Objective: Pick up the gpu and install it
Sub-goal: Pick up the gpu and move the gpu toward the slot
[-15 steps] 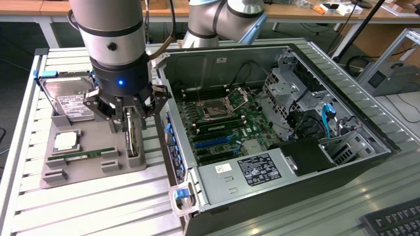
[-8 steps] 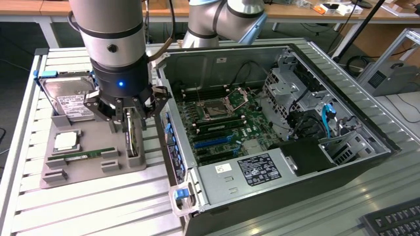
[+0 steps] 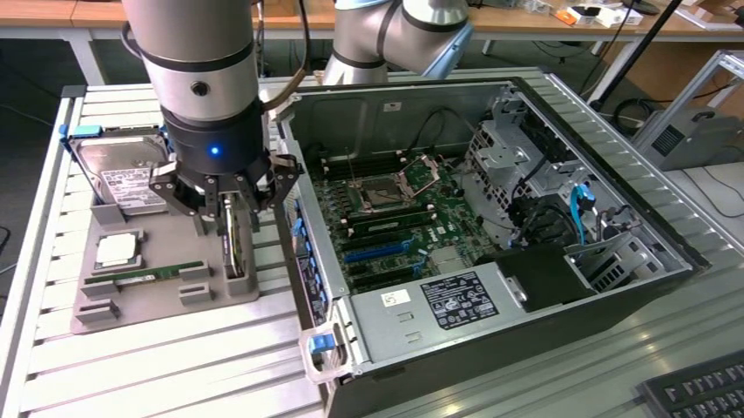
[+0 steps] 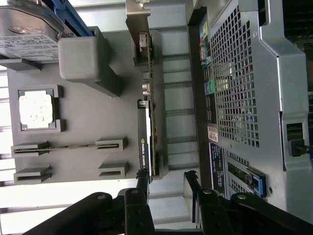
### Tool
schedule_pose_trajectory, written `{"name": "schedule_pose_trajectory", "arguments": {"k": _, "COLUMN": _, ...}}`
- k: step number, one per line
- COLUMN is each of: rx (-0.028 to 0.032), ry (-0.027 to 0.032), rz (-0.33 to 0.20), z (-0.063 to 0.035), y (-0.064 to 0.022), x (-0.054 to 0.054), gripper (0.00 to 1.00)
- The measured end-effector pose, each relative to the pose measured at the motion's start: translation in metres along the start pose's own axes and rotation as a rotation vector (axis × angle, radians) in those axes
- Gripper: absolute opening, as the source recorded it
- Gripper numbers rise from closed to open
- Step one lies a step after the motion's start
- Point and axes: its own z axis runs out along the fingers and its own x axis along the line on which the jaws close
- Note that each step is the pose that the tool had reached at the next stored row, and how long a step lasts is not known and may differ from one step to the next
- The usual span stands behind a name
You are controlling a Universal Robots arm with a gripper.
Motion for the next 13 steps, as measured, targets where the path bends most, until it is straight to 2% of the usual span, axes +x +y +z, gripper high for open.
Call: {"name": "schedule_pose_trajectory", "arguments": {"k": 13, "rx": 0.0001, "ry": 0.0000, "rz": 0.000, "z": 0.0052, "y": -0.0002, "x": 0.0001, "gripper": 0.42}}
